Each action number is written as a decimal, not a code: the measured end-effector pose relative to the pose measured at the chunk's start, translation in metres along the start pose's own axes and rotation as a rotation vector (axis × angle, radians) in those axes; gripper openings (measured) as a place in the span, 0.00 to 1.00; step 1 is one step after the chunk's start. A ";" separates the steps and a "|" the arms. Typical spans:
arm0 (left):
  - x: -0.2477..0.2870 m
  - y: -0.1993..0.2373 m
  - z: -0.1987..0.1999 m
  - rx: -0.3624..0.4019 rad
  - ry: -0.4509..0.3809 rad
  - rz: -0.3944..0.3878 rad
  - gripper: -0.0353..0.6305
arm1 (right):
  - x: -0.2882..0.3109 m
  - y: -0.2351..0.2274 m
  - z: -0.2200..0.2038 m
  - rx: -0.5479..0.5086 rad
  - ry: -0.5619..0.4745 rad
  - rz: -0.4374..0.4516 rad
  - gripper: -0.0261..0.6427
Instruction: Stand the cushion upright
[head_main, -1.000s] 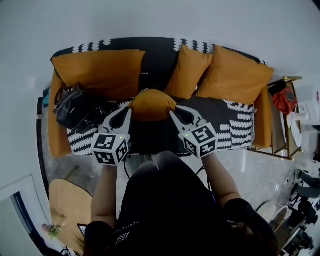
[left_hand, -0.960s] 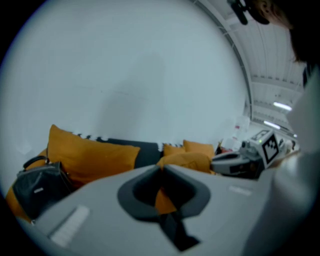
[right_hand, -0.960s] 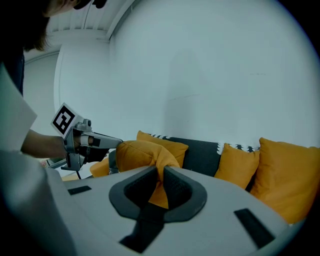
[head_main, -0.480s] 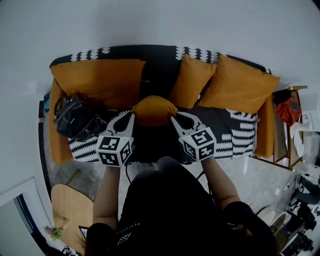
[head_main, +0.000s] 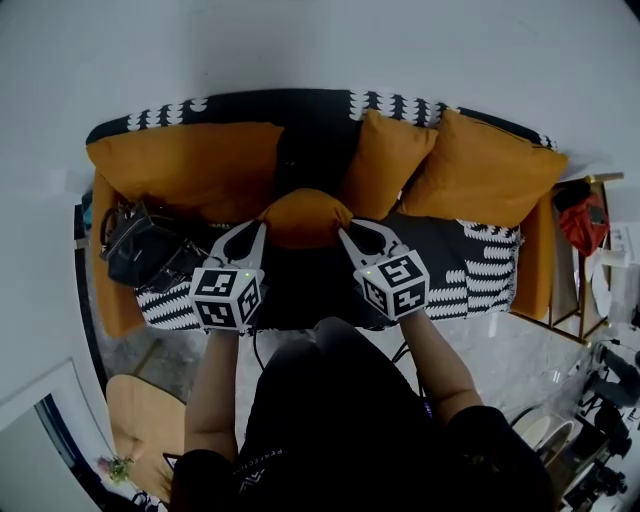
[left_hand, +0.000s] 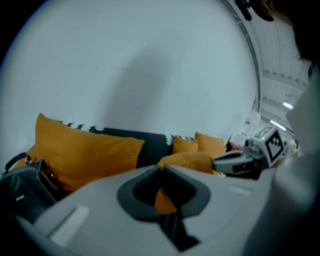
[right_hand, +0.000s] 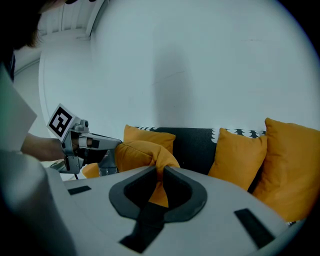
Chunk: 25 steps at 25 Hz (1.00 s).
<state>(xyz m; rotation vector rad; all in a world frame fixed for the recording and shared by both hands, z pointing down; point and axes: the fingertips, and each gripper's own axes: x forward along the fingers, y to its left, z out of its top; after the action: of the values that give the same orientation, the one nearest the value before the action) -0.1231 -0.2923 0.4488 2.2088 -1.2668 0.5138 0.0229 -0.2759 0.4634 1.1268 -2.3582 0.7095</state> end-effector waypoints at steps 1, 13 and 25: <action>0.004 0.001 0.002 0.001 -0.001 0.000 0.09 | 0.002 -0.003 0.002 0.003 -0.003 0.001 0.10; 0.054 0.020 0.030 0.008 -0.016 0.010 0.10 | 0.036 -0.044 0.025 0.017 -0.040 -0.012 0.11; 0.104 0.036 0.059 0.016 -0.054 0.032 0.10 | 0.067 -0.087 0.048 0.058 -0.099 -0.025 0.11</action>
<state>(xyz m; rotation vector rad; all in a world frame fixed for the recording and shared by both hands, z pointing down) -0.1006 -0.4134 0.4705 2.2328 -1.3316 0.4813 0.0458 -0.3913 0.4870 1.2405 -2.4145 0.7330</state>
